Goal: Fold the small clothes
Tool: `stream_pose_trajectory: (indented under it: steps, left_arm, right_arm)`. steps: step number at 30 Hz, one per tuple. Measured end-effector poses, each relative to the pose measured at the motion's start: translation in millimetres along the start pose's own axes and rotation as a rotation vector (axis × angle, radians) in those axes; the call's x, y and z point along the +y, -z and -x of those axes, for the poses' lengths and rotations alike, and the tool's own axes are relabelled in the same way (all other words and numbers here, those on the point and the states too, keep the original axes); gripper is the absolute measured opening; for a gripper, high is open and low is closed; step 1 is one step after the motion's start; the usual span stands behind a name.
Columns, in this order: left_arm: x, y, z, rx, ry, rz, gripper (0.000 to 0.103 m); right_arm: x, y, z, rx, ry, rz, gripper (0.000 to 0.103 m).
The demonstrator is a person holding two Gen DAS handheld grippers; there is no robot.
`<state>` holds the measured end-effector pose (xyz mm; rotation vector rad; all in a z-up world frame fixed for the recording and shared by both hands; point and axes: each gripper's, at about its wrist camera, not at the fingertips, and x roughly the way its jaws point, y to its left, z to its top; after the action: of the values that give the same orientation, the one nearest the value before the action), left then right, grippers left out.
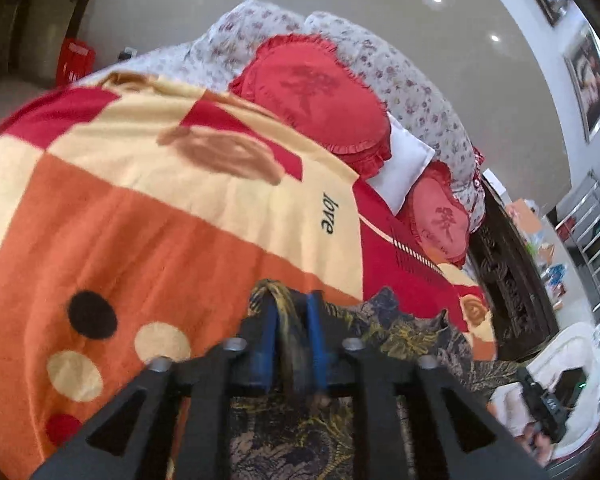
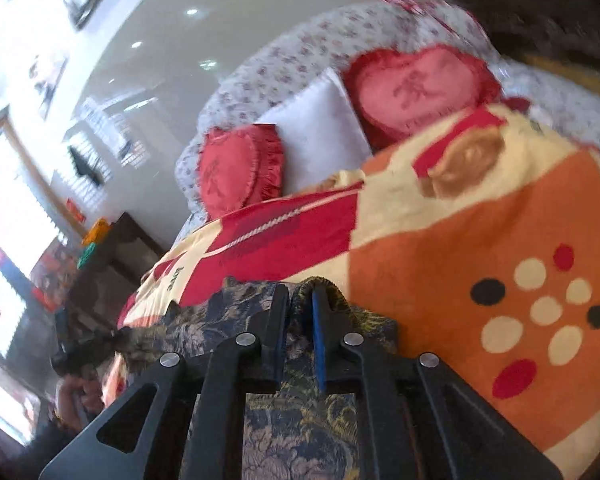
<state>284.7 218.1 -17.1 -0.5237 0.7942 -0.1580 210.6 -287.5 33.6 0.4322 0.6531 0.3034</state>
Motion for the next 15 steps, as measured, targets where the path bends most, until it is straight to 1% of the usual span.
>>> stream_pose_trajectory:
  steps: [1, 2, 3, 4, 5, 7, 8, 9, 10, 11, 12, 13, 14, 15]
  left_arm:
    - [-1, 0, 3, -0.029, -0.043, -0.014, 0.082]
    - [-1, -2, 8, -0.077, -0.073, -0.023, 0.089]
    - [1, -3, 11, -0.097, -0.069, -0.024, 0.089]
    - [6, -7, 12, -0.088, -0.066, -0.009, 0.089]
    - [10, -11, 14, -0.085, -0.081, 0.011, 0.089]
    - [18, -15, 24, -0.119, -0.099, 0.047, 0.089]
    - [18, -15, 31, -0.134, -0.105, 0.045, 0.089]
    - [14, -13, 35, -0.137, -0.106, 0.025, 0.088]
    - [7, -9, 38, -0.135, -0.091, -0.007, 0.085]
    - [-5, -1, 42, -0.125, -0.053, -0.051, 0.083]
    - [-16, 7, 42, -0.109, -0.019, -0.092, 0.078]
    - [-39, 22, 39, -0.080, 0.020, -0.183, 0.077]
    - [-55, 34, 34, -0.054, 0.034, -0.252, 0.075]
    - [-69, 48, 26, -0.015, 0.040, -0.317, 0.068]
  right_arm:
    - [7, 2, 0, 0.005, 0.006, 0.036, 0.000]
    - [14, 4, -2, 0.006, 0.028, 0.072, 0.000]
    - [17, 4, -3, -0.001, 0.072, 0.093, 0.000]
    - [14, 3, -3, -0.010, 0.098, 0.083, 0.000]
    - [4, 0, -4, -0.019, 0.118, 0.036, 0.000]
    - [-18, -4, 0, -0.038, 0.171, -0.086, 0.000]
    - [-30, -5, 3, -0.046, 0.181, -0.157, 0.000]
    - [-38, -5, 8, -0.049, 0.211, -0.207, 0.000]
    - [-37, -5, 13, -0.069, 0.215, -0.205, 0.000]
    - [-31, -5, 18, -0.095, 0.208, -0.167, 0.000]
    - [-19, -5, 22, -0.105, 0.224, -0.107, 0.000]
    - [-8, -4, 23, -0.108, 0.232, -0.056, 0.000]
    - [5, -2, 23, -0.105, 0.215, -0.012, 0.000]
    - [20, 2, 19, -0.081, 0.169, 0.034, 0.000]
